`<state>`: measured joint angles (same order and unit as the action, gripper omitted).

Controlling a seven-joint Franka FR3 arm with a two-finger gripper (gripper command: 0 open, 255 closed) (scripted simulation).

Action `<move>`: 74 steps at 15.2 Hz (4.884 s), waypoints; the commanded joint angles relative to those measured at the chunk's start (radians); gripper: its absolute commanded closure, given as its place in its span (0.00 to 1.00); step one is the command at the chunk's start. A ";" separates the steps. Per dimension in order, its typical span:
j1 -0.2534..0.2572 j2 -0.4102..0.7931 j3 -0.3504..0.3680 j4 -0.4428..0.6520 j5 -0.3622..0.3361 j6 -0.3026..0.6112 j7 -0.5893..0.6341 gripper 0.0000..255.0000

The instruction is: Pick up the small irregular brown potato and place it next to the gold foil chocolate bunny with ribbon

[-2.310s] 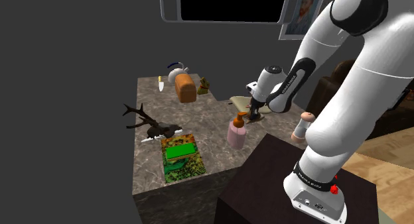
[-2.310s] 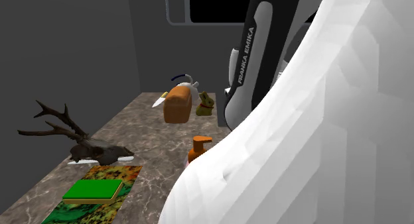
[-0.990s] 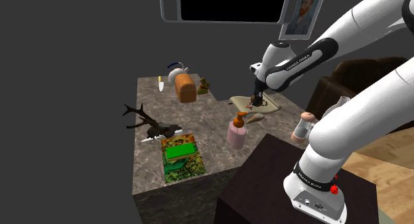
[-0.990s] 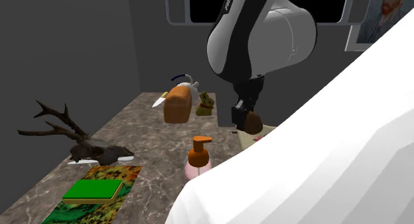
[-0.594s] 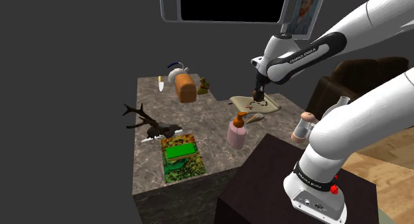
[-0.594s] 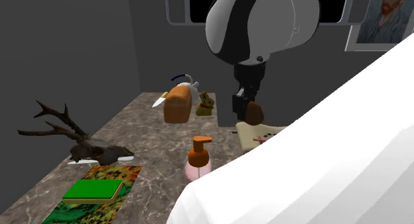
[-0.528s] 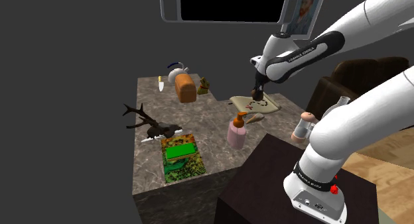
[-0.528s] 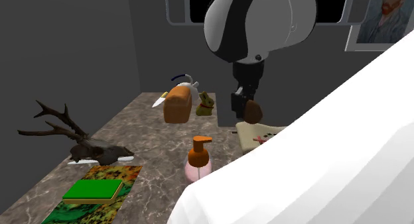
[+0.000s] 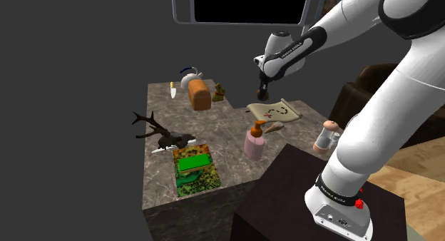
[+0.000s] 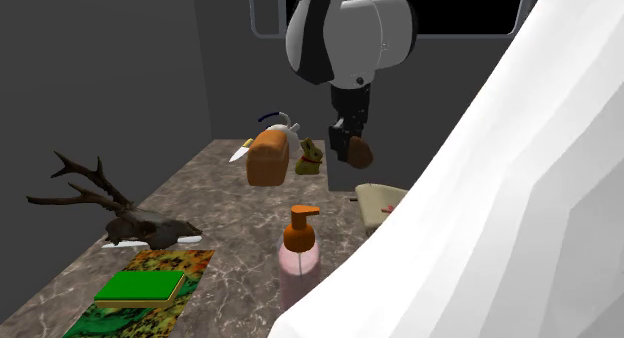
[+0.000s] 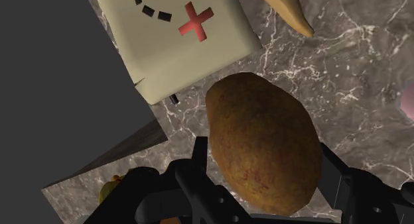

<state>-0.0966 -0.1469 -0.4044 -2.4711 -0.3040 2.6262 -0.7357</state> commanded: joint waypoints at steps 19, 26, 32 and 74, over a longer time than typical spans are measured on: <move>-0.080 0.812 0.098 1.117 0.388 -0.332 -0.176 1.00; -0.083 0.848 0.106 1.081 0.395 -0.260 -0.174 1.00; -0.087 0.886 0.114 1.060 0.402 -0.203 -0.173 1.00; -0.098 1.042 0.142 1.022 0.428 -0.011 -0.166 0.00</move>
<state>-0.2050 0.9271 -0.2576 -1.4159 0.1266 2.6142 -0.9051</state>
